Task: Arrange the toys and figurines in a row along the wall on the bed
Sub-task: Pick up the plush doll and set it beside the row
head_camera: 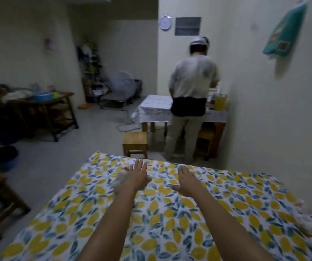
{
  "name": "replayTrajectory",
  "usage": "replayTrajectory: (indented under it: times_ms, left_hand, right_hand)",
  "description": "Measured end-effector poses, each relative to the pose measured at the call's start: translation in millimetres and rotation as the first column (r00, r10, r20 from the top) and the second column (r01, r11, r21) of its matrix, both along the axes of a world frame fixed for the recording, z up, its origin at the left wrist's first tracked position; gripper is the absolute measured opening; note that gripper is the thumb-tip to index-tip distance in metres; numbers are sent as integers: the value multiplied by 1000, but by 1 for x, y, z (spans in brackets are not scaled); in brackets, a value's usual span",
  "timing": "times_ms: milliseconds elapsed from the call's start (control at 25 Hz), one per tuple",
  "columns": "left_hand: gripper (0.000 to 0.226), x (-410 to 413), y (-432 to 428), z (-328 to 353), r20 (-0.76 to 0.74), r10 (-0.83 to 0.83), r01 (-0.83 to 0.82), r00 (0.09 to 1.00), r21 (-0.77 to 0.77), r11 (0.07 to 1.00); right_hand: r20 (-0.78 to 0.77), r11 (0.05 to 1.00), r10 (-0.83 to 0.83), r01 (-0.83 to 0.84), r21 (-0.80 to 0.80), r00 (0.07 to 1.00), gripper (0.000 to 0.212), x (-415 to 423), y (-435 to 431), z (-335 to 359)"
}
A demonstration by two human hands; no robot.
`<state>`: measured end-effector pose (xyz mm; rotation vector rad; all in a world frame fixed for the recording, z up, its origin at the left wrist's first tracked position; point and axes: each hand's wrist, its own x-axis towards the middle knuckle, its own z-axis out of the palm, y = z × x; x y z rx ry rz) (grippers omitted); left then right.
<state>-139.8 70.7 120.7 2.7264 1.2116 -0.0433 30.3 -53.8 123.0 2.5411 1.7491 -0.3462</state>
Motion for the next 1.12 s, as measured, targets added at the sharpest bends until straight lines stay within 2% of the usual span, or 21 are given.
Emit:
replayTrajectory:
  times_ms: [200,320,520,640,760,880,960,1120]
  left_hand:
    - [85,-85,11,-39,75,154,-151,985,-44,988]
    - [98,-108,28,-75,166,231,-192,959,-221,956]
    - [114,-105,77,-122,317,282,-106,905,-476,873]
    - [108,-98,105,-130,389,352,-60,851,-594,802]
    - [83,-80,121,-129,453,363,30,814,-657,753]
    - [76,-39,127,-108,460,295,115,838,-677,727]
    - [84,14,125,-90,443,180,180,878,-656,733]
    - [102,150,92,-68,458,-43,350,888,-611,710]
  right_hand:
    - [-56,992,119,-121,-31,991,91,-64,34,-27]
    - [-154,989,145,-144,23,977,90,-88,62,-51]
    - [-367,992,112,-81,98,923,92,-105,124,-92]
    - [-557,975,84,47,217,826,90,-114,153,-105]
    - [-636,934,7,223,280,772,69,-109,164,-104]
    - [-668,887,-61,347,305,741,59,-78,157,-88]
    - [-669,833,-130,447,327,732,60,-35,140,-73]
    - [-658,694,-307,635,340,688,63,75,76,-49]
